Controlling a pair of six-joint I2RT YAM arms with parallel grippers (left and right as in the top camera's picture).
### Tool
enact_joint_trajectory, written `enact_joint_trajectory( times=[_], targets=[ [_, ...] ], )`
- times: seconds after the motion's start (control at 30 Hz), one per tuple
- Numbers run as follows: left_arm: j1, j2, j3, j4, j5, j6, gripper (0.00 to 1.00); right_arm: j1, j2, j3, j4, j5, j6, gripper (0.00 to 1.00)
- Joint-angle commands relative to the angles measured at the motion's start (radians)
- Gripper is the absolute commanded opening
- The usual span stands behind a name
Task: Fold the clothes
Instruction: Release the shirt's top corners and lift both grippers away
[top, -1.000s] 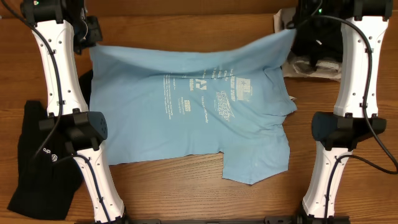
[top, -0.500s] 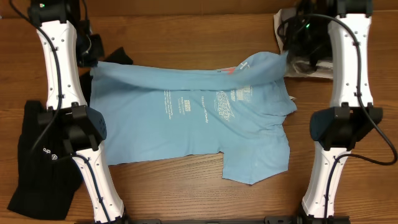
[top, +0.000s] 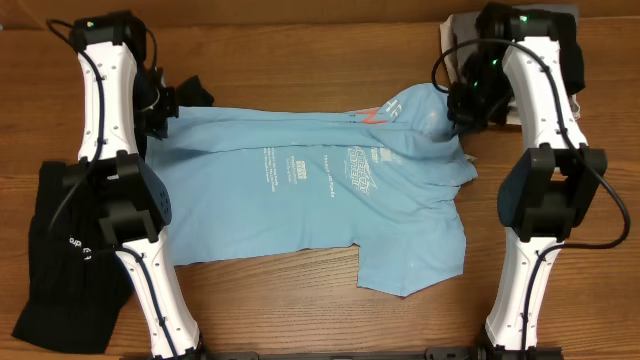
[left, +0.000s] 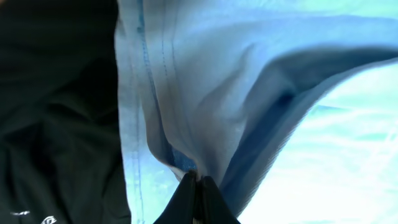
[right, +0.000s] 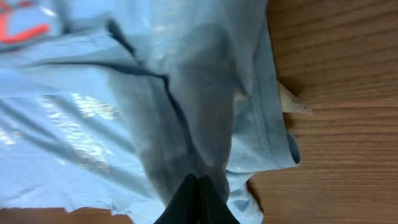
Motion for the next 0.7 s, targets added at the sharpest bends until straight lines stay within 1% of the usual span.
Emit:
enact_joint_trajectory(
  times=[0.0,0.2,0.33,0.37,0.4,0.43,0.5,0.53,0.6,0.63,0.67],
  targets=[
    [-0.008,-0.021,-0.05,0.016,-0.01,0.042,0.04,-0.018,-0.01,-0.047,0.026,0.032,0.005,0.04],
    [-0.007,-0.021,-0.119,0.044,-0.021,0.071,0.04,-0.031,-0.01,-0.114,0.058,0.058,0.005,0.04],
    [-0.004,-0.021,-0.138,0.066,-0.021,0.071,0.04,-0.035,-0.01,-0.156,0.108,0.058,0.005,0.04],
    [-0.004,-0.021,-0.138,0.07,-0.021,0.071,0.06,-0.035,-0.01,-0.163,0.124,0.058,0.005,0.04],
    [-0.004,-0.021,-0.138,0.073,-0.021,0.071,0.1,-0.035,-0.01,-0.165,0.135,0.058,0.004,0.08],
    [-0.004,-0.021,-0.138,0.076,-0.021,0.071,0.16,-0.035,-0.01,-0.165,0.146,0.058,0.002,0.12],
    [-0.004,-0.021,-0.138,0.076,-0.021,0.079,0.44,-0.035,-0.01,-0.165,0.163,0.058,-0.003,0.25],
    [-0.004,-0.021,-0.138,0.076,-0.021,0.079,0.57,-0.035,-0.01,-0.164,0.167,0.057,-0.003,0.29],
    [-0.004,-0.021,-0.137,0.076,-0.021,0.078,0.77,-0.035,-0.01,-0.164,0.174,0.052,-0.003,0.34],
    [-0.004,-0.021,-0.134,0.075,-0.02,0.078,0.87,-0.035,-0.01,-0.159,0.175,0.046,-0.003,0.35],
    [-0.004,-0.021,-0.126,0.07,-0.02,0.077,0.93,-0.035,-0.01,-0.144,0.172,0.036,-0.003,0.36]
  ],
)
